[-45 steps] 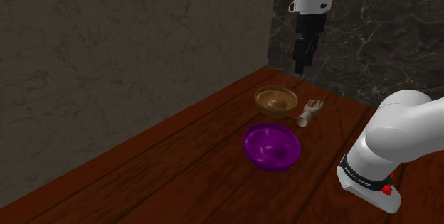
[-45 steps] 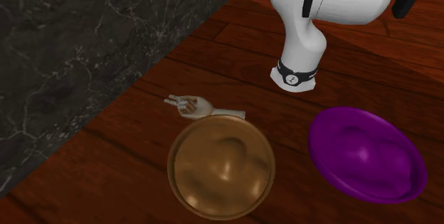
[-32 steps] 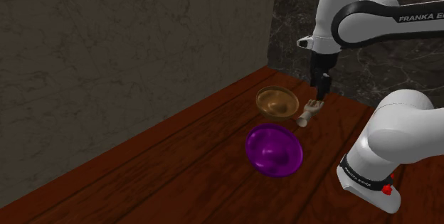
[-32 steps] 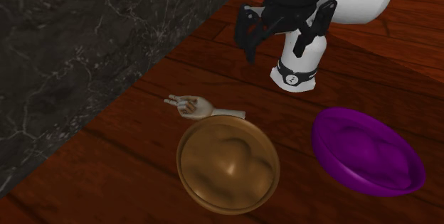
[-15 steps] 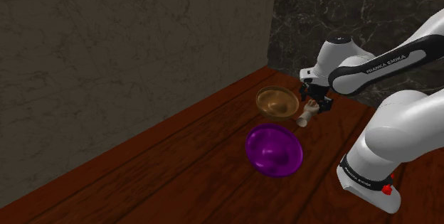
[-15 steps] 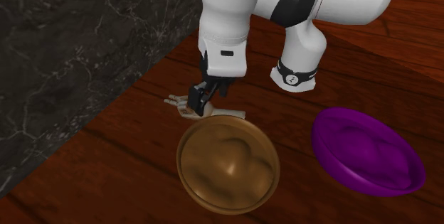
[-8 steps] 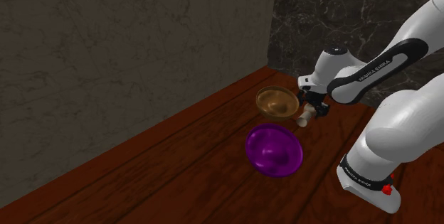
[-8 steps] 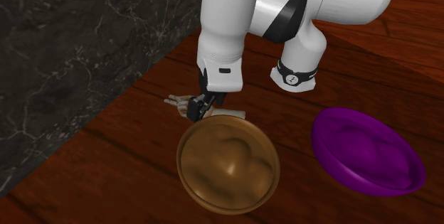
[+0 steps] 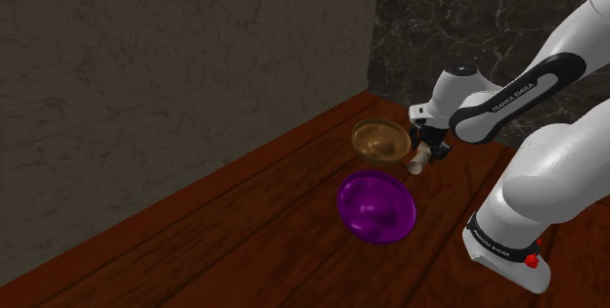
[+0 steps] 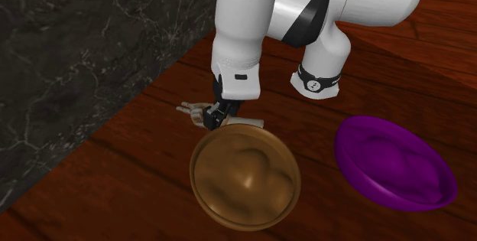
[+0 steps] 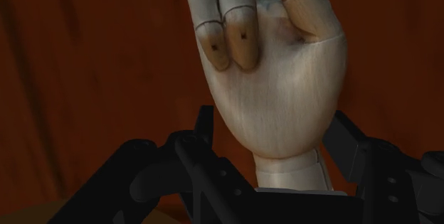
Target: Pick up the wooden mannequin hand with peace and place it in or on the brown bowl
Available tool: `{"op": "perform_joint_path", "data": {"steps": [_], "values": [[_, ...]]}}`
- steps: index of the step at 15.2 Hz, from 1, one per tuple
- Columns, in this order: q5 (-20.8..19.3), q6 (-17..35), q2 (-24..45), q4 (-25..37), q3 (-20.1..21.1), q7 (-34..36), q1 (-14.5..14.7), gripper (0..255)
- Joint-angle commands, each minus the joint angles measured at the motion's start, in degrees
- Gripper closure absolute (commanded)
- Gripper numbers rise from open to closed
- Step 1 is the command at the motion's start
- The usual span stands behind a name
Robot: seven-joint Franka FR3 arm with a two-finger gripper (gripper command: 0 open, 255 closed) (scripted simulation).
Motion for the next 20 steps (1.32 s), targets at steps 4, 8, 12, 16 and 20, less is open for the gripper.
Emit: {"op": "perform_joint_path", "data": {"steps": [4, 8, 12, 16, 20], "values": [[0.0, 0.0, 0.0, 0.0, 0.0, 0.0, 0.0, 255], [0.0, 0.0, 0.0, 0.0, 0.0, 0.0, 0.0, 255], [2.4, -6.8, -6.9, -0.1, 1.4, -2.1, -0.4, 255], [4.9, -13.1, -12.9, 0.3, 3.2, -3.8, -0.6, 255], [7.4, -18.9, -18.0, 1.0, 5.0, -5.2, -0.6, 255]]}}
